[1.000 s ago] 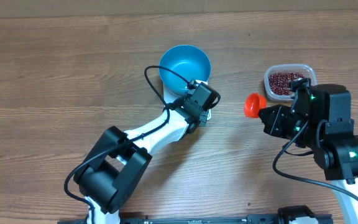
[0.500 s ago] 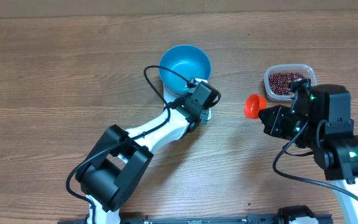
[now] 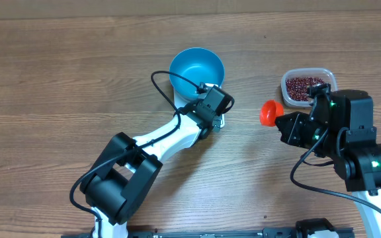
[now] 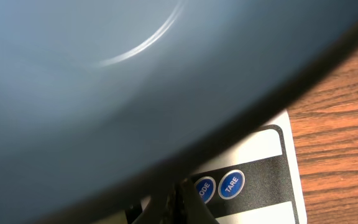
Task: Scoop item into bowl and weigh 150g on scale
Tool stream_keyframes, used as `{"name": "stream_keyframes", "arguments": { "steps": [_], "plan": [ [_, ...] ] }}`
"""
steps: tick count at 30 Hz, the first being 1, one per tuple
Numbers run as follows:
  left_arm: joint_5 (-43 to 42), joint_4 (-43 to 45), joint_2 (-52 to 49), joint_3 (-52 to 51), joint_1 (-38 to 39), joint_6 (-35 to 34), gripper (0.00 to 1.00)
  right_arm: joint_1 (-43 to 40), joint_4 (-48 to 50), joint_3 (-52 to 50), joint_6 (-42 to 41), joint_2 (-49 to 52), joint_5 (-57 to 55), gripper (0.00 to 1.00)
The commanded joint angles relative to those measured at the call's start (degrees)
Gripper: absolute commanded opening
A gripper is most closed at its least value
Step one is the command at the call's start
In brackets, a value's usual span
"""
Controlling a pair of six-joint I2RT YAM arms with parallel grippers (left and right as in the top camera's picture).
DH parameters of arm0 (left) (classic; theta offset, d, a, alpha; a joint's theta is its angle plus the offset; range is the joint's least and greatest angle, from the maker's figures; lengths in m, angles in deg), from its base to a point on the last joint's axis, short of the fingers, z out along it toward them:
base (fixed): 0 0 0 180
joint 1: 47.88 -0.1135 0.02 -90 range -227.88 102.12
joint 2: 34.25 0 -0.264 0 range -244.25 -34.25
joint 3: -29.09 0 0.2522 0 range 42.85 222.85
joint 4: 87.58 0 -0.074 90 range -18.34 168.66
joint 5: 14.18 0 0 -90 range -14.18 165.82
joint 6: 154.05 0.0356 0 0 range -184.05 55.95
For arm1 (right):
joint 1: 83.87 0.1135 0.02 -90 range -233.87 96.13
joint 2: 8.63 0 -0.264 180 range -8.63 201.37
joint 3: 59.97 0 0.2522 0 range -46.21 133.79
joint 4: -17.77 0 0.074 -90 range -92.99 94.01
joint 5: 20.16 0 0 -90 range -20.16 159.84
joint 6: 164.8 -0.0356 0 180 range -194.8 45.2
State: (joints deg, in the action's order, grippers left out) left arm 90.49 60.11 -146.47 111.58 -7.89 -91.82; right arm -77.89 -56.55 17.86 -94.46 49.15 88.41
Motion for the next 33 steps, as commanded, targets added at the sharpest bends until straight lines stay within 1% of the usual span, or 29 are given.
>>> {"name": "stream_keyframes", "arguments": {
  "steps": [1, 11, 13, 17, 19, 25, 28, 31, 33],
  "plan": [
    [-1.18, -1.53, -2.6, -0.42, -0.66, -2.14, 0.04, -0.37, 0.13, 1.25, 0.26, -0.15, -0.57, 0.04],
    [-1.11, -1.25, -2.49, -0.35, -0.87, -2.67, 0.04, -0.37, -0.07, 1.25, 0.5, -0.15, -0.57, 0.04],
    [-1.66, -0.83, -2.14, -0.02, -0.72, -1.05, 0.04, -0.37, 0.02, 1.25, 0.48, -0.15, -0.57, 0.04],
    [-5.07, -1.9, 0.63, 2.14, 0.37, 7.82, 0.04, -0.37, 0.44, 1.25, 0.48, -0.15, -0.57, 0.04],
    [-7.15, -4.24, 3.21, 3.52, 1.14, 10.73, 0.04, -0.37, 0.72, 1.25, 0.46, -0.15, -0.57, 0.04],
    [-11.5, -10.49, 14.32, 4.37, 3.34, 14.14, 0.04, -0.37, 0.83, 1.25, 0.46, -0.15, -0.57, 0.04],
    [-11.74, -15.28, 22.25, 4.37, 3.37, 14.53, 0.04, -0.37, 0.83, 1.25, 0.46, -0.15, -0.57, 0.04],
    [-11.74, -19.04, 27.8, 4.37, 2.32, 14.6, 0.04, -0.37, 0.92, 1.25, 0.46, -0.15, -0.59, 0.04],
    [-11.76, -21.55, 31.63, 4.37, 1.33, 16.26, 0.04, -0.37, 1.29, 1.25, 0.48, -0.15, -1.11, 0.04]
  ]
}}
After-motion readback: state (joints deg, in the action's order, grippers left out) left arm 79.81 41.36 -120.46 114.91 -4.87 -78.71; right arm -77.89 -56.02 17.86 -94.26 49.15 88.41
